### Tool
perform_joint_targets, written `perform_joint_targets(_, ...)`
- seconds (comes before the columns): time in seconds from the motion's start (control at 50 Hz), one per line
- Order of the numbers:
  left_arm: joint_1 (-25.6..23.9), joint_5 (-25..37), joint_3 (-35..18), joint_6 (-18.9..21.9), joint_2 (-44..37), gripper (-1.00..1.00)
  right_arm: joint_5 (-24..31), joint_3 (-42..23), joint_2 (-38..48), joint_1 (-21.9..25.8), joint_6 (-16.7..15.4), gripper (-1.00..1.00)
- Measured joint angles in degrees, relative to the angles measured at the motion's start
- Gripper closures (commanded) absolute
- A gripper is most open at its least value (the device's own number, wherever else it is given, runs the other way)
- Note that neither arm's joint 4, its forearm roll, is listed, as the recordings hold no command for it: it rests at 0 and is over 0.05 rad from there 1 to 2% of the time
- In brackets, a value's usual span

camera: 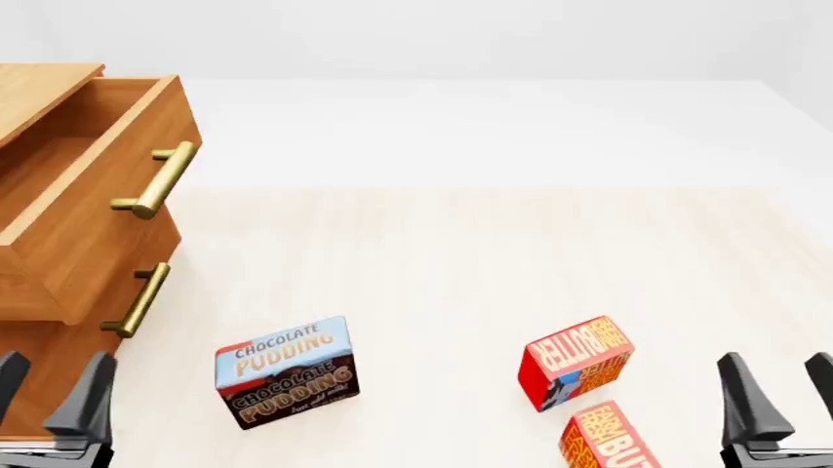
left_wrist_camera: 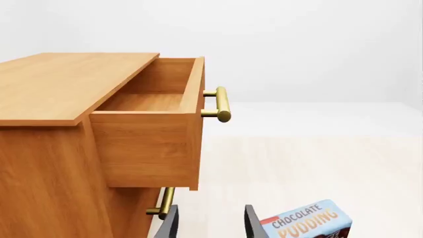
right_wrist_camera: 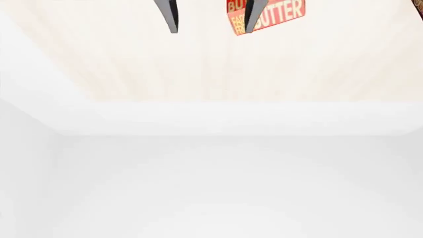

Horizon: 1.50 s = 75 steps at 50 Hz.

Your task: Put the bowl in the top drawer of the cabinet.

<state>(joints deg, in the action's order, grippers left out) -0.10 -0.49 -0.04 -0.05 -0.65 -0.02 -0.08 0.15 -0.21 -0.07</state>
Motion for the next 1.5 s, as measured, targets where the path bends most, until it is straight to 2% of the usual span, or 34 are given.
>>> perform_joint_targets(0.3, -0.11, -0.63, -0.09, -0.14, -1.01, -1.00, -0.06, -0.13, 0.27, 0.01, -0.30, -1.00)
perform_joint_targets(0.5, -10.38, 1.80, -5.70, 4.33, -9.68, -1.00, -0.06, -0.15, 0.32, -0.10, -0.07, -1.00)
perform_joint_targets(0.98, -20.79, -0.09, -12.13, 10.98, -24.92, -1.00, -0.04, -0.16, 0.37, -0.48, 0.01, -1.00)
perform_joint_targets(1.5, -38.72, 2.11, -18.87, 16.80, -40.82, -1.00, -0.20, -0.13, 0.91, -0.90, 0.22, -1.00)
